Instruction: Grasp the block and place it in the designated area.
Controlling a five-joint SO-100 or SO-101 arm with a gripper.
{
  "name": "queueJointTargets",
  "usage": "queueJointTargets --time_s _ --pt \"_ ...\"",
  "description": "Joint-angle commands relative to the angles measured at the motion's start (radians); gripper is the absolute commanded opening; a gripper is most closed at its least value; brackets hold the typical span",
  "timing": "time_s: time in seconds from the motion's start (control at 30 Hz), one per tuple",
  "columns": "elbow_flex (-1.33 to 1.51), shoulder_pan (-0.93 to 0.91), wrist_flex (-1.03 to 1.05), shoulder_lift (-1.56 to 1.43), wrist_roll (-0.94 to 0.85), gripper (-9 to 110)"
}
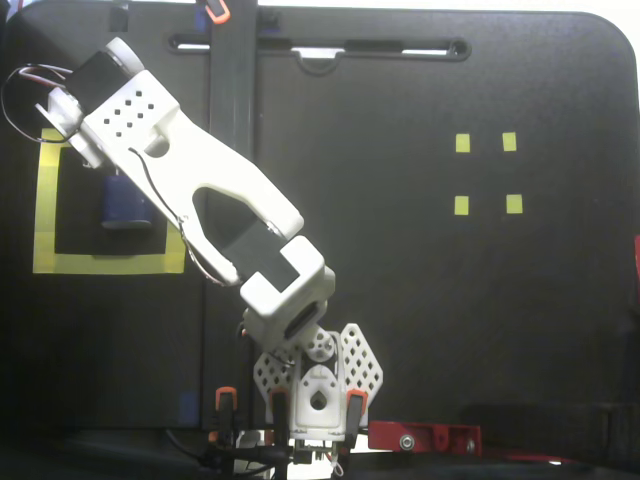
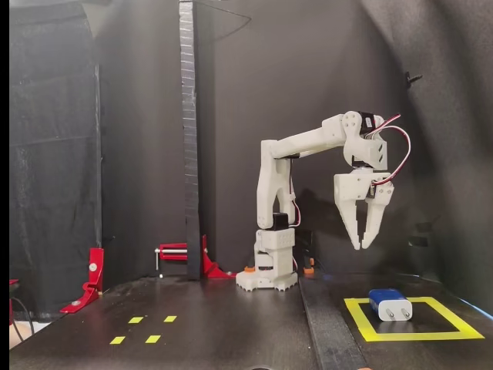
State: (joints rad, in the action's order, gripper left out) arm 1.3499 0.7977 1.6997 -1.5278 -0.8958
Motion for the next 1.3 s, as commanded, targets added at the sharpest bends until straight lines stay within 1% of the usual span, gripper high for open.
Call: queueJointTargets --time_s 0.0,0.17,0.57,0.77,0.83,1.07,1.27 --pt "-0.037 -0.003 -0.008 -0.035 0.028 0" --pt "-0.037 0.002 -0.035 -0.029 0.176 0" --pt "-0.037 -0.008 -0.032 -0.018 0.790 0" --pt "-0.034 -0.026 -0.026 -0.011 0.974 0" --pt "-0.029 -0.029 -0.029 -0.011 1.008 0" --pt "-0.009 -0.026 -0.043 -0.009 1.006 0" --pt "-0.009 -0.066 -0.048 -0.008 1.008 0"
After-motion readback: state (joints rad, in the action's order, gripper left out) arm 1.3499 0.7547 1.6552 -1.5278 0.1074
